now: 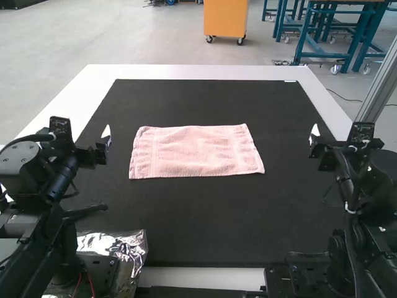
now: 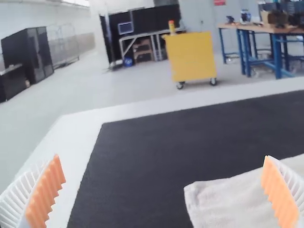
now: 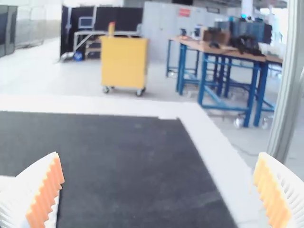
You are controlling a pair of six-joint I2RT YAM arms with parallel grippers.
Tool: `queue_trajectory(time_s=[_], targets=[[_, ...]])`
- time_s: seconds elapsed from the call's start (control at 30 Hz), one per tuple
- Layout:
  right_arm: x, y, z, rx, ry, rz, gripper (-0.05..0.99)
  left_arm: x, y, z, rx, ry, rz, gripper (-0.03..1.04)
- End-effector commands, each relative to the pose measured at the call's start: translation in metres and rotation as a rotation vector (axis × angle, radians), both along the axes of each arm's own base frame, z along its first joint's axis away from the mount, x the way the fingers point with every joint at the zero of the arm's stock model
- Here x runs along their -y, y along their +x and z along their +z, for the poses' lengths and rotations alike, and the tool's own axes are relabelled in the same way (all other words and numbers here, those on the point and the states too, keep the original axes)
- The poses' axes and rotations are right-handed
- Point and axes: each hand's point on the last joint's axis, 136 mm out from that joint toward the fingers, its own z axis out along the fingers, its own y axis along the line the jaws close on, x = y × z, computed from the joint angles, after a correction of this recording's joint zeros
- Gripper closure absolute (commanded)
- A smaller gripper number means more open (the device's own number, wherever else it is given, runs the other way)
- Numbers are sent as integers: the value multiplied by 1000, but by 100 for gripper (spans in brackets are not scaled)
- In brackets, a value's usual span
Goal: Fold the towel.
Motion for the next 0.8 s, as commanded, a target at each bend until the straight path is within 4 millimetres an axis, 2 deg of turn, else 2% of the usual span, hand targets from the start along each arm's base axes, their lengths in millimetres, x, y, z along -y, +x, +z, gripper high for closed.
queue_trajectory(time_s=[0.0,0.07,0.1,0.13,0.2,0.33,0.43,0.53,0.6,0.7,0.77], targets=[[3,-4,16,65,-99,-35,2,-1,-1,8,41,87,16,5],[0,-5,22,90,-141,-26,2,-2,-3,16,74,114,26,5],[-14,-5,23,99,-291,24,2,-3,-4,22,96,141,39,5],[-19,-5,23,105,-354,39,3,-4,-5,28,121,154,47,5],[-16,-7,31,133,-348,20,3,-16,-11,46,191,156,126,5],[-9,-18,77,216,-279,-6,3,-17,-24,89,293,140,144,6],[-9,-10,110,195,-175,22,3,-18,-17,116,268,21,116,6],[-10,23,131,109,-67,47,3,-21,16,131,150,-119,94,5],[-15,54,132,11,6,77,3,-23,46,135,47,-162,92,5],[-31,99,108,-210,107,157,3,-27,94,125,-123,-212,109,5],[-40,126,79,-364,151,187,3,-29,124,102,-262,-217,123,5]])
